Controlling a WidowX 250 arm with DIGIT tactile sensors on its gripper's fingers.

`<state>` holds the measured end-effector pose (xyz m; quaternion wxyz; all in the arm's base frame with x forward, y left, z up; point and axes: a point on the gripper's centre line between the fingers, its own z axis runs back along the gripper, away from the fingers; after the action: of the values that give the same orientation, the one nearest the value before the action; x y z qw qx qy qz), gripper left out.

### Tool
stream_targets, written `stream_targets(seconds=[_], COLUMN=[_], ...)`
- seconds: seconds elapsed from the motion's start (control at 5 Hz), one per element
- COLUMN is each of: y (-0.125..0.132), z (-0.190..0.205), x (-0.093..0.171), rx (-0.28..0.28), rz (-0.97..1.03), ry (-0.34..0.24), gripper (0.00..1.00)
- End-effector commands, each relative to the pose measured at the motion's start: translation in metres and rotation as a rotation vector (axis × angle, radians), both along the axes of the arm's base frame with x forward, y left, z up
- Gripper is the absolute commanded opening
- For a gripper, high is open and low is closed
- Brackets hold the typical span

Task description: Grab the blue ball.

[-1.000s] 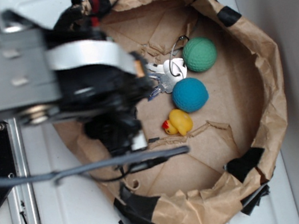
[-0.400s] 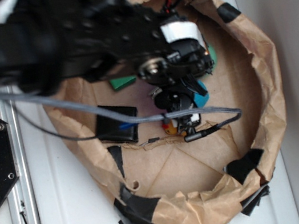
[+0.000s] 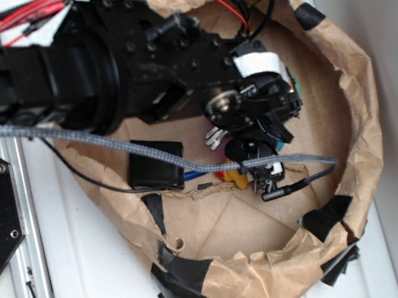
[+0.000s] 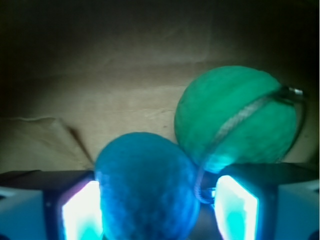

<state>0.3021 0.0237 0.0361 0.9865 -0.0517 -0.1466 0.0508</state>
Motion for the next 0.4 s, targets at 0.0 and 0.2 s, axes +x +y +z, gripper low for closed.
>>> stream_targets(seconds=[0.0,0.2], y=[-0.027,-0.03], z=[0.054,0.073], x=[0.007,0.004], rx=[0.01,0.008], rz=[-0.04,-0.067], ry=[-0.018,-0.014], gripper=[0.0,0.0])
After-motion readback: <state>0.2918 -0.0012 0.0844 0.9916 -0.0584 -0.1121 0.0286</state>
